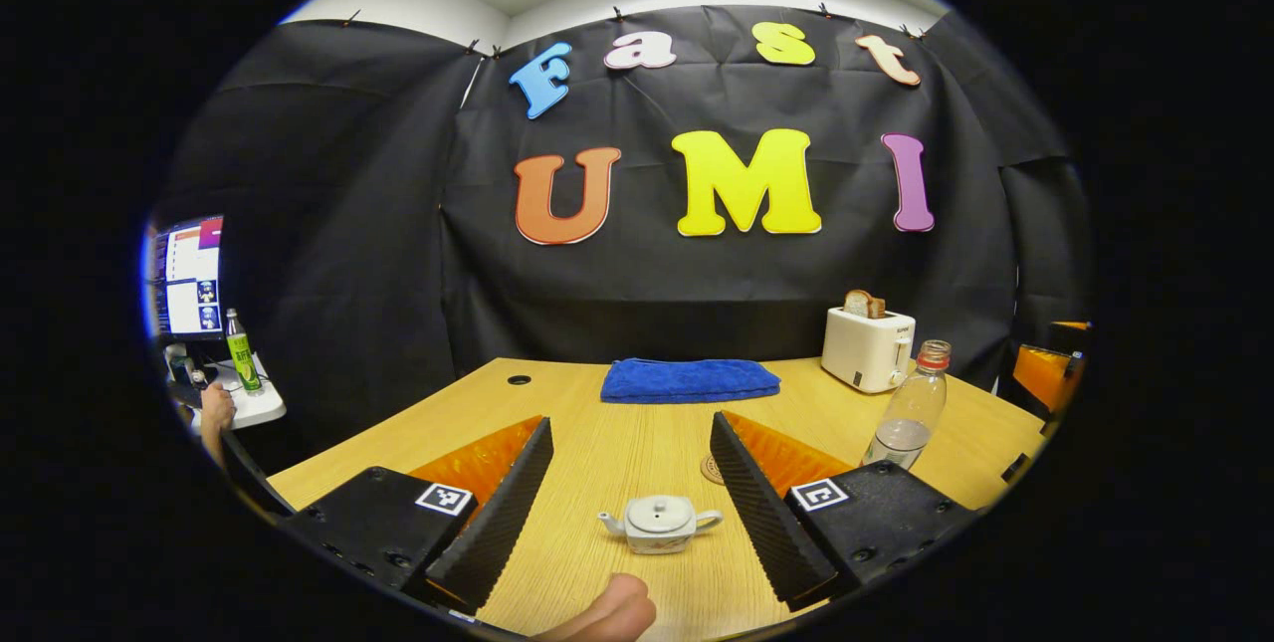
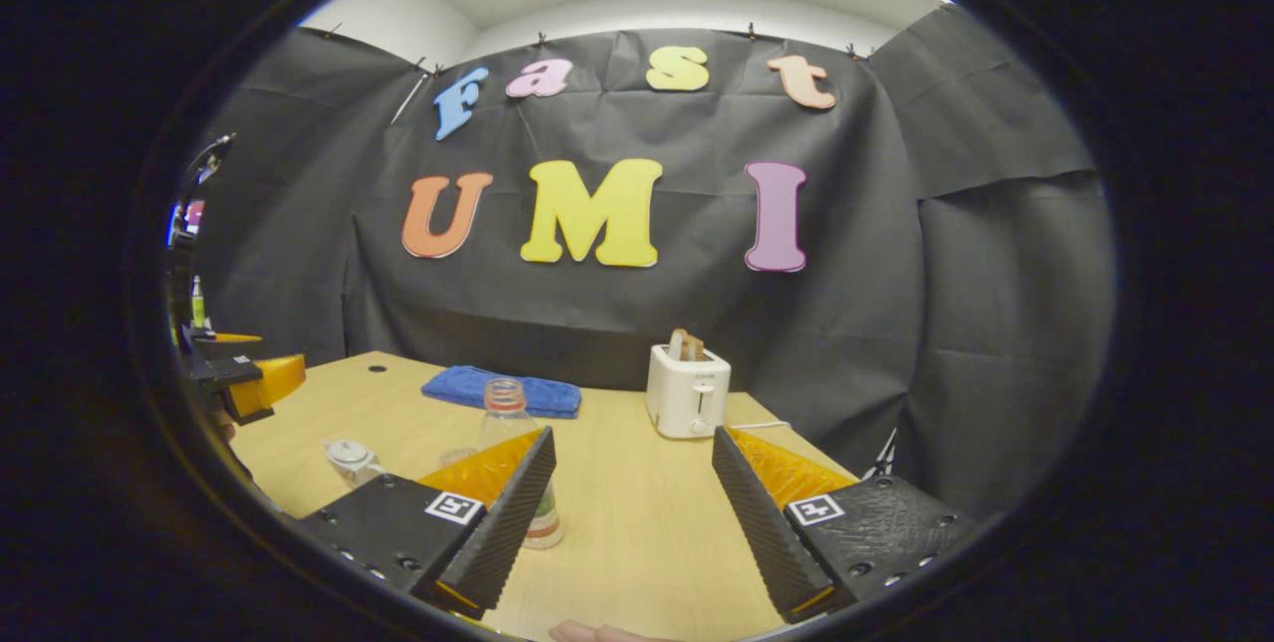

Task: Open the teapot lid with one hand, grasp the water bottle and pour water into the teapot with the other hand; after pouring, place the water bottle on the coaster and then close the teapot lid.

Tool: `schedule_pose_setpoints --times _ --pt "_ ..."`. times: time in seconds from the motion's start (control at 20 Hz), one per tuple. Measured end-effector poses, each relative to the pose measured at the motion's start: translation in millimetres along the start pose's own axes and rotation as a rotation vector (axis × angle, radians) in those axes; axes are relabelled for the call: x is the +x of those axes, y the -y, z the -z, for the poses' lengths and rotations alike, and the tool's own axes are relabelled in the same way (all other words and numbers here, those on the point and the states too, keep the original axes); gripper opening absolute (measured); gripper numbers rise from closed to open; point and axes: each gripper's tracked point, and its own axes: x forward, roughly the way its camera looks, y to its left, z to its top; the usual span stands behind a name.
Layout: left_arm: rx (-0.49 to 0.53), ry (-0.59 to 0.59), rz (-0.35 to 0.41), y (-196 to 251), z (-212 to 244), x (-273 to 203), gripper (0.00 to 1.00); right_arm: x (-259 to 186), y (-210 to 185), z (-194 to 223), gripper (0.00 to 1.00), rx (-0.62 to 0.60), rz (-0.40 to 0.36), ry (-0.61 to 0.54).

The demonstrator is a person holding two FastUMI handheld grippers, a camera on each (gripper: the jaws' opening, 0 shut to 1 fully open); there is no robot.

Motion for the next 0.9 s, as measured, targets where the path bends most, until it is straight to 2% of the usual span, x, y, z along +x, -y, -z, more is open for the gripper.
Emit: schedule_pose_setpoints --times 0.1,0.35,0.6,0.9 --pt "0.007 -0.002 -0.002 -1 1 0 1.00 -1 -2 -2 0.97 0.001 -0.002 0.005" --pt "-0.011 0.016 -0.001 -1 6 7 1.00 0 1 -2 0.95 -0.001 0.006 0.012" --pt "0.008 -0.026 0.014 7 43 47 1.00 1 1 1 0.95 -0.005 0.012 0.004" --pt "0.007 -0.163 0.017 11 100 68 0.99 4 3 4 0.95 -0.003 0.023 -0.008"
